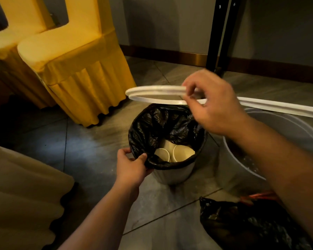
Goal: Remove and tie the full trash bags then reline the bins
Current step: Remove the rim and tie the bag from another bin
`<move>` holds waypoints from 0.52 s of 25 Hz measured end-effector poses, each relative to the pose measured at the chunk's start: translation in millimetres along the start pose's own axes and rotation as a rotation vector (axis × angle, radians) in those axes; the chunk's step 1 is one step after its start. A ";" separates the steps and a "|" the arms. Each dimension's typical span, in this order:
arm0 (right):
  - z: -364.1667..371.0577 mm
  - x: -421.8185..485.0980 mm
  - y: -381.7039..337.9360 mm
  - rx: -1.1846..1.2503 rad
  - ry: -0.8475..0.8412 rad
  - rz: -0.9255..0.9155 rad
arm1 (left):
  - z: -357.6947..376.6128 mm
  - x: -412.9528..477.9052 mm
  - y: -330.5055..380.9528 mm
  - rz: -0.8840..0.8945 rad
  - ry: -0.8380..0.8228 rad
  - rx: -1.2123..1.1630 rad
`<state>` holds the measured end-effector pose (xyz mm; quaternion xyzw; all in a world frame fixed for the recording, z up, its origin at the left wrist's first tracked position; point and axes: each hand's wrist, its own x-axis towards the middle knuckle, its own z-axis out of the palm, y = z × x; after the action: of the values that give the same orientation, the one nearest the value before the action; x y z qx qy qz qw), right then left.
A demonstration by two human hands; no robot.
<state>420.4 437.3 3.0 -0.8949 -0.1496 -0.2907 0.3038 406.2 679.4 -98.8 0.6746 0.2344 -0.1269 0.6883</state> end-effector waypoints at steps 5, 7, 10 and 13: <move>3.0 29.6 28.7 -0.073 0.240 0.152 | -0.9 0.1 0.1 0.068 0.007 0.104; 8.7 32.4 34.2 -0.075 0.230 0.233 | -0.3 -0.5 -1.2 0.071 0.010 0.104; 16.1 35.6 40.2 -0.068 0.206 0.397 | -0.3 -1.6 -2.1 0.088 0.016 0.138; 22.4 44.1 47.8 -0.089 0.229 0.494 | -7.3 -3.6 -5.5 0.158 0.037 0.273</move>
<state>485.9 418.6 -6.4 -0.8780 0.1213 -0.3133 0.3410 399.4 685.8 -101.6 0.7804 0.1740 -0.0906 0.5937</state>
